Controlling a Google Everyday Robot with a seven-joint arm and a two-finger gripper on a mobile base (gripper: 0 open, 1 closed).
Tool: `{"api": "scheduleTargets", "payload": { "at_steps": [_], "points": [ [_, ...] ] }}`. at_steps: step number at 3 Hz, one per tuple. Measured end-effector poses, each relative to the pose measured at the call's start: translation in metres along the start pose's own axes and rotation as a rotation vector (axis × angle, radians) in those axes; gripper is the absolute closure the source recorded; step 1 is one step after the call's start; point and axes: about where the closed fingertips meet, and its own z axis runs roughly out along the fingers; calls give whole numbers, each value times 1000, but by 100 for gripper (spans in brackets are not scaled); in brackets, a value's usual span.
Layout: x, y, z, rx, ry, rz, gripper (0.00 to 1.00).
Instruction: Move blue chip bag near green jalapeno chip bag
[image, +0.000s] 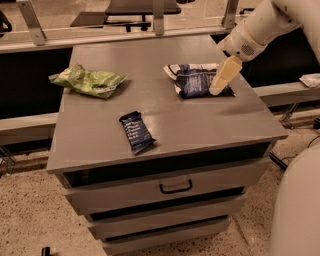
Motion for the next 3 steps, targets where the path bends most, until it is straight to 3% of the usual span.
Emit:
{"api": "scheduleTargets", "payload": {
  "at_steps": [3],
  "points": [
    [29,8,47,-8,21,112,0]
  ]
}}
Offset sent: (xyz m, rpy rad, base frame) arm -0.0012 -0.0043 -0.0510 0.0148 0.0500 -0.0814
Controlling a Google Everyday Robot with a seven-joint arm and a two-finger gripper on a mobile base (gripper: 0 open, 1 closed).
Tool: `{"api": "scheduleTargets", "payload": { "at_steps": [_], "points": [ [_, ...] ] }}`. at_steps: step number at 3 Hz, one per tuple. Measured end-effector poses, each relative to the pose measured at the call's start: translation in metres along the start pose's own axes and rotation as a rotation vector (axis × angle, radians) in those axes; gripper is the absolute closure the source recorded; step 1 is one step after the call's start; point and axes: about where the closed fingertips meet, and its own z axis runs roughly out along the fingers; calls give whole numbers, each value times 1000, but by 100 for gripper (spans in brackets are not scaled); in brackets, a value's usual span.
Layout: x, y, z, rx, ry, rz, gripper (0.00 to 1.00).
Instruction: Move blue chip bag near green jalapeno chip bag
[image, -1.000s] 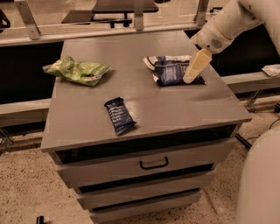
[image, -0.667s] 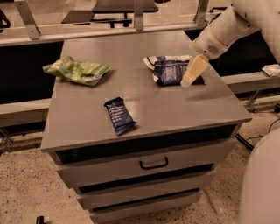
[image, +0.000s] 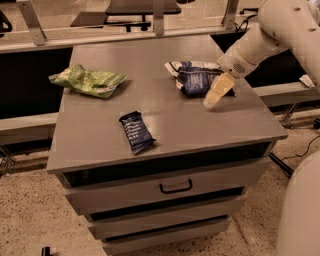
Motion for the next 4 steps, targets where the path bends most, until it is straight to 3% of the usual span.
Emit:
{"api": "scheduleTargets", "payload": {
  "at_steps": [1,2,4],
  "points": [
    [0,0,1,0,0,2,0],
    [0,1,5,-5,1,2,16],
    [-1,1,7,-11,2,2,63]
  ]
}}
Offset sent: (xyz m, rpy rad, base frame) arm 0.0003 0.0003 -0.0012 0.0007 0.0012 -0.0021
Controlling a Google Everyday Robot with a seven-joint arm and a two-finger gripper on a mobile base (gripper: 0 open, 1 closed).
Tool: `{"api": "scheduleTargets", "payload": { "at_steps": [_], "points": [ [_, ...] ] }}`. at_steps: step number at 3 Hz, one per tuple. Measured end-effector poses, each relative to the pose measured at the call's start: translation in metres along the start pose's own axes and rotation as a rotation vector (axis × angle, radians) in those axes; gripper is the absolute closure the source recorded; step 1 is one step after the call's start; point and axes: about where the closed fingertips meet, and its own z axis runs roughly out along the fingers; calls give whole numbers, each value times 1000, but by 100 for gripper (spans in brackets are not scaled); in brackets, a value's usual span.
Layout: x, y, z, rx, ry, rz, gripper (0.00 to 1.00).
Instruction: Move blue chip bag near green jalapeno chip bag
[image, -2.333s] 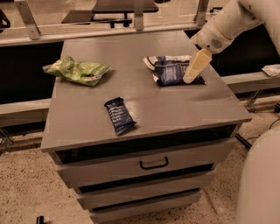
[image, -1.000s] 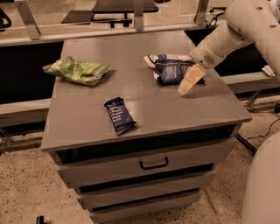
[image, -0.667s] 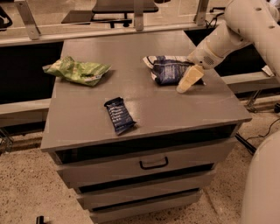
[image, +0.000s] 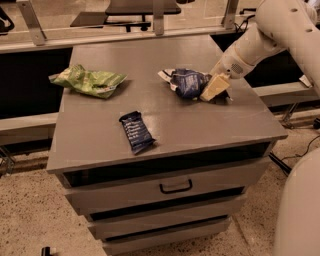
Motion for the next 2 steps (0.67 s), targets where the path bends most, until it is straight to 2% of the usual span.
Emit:
{"api": "scheduleTargets", "payload": {
  "at_steps": [1,2],
  "points": [
    [-2,-1,-2,0,0,0,87],
    [-2,-1,-3,0,0,0,100]
  ]
}}
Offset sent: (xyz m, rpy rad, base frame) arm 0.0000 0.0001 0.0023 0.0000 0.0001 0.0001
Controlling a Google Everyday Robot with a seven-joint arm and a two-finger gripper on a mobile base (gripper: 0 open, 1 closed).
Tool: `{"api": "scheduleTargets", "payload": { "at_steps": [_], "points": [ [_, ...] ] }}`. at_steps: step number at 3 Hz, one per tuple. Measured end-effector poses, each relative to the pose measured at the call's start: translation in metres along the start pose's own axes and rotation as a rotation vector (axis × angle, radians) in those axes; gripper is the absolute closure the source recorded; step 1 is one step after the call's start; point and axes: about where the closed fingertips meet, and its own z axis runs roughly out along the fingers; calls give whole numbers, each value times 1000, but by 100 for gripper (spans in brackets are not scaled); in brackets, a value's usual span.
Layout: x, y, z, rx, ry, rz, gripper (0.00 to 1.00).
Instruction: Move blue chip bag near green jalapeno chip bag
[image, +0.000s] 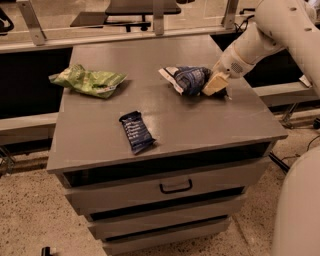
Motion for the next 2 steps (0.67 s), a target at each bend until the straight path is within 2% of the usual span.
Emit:
{"api": "scheduleTargets", "payload": {
  "at_steps": [1,2],
  "points": [
    [-2,1,1,-6,6,-22,100],
    [-21,-6,-6,30,-10,-67,100]
  ]
}}
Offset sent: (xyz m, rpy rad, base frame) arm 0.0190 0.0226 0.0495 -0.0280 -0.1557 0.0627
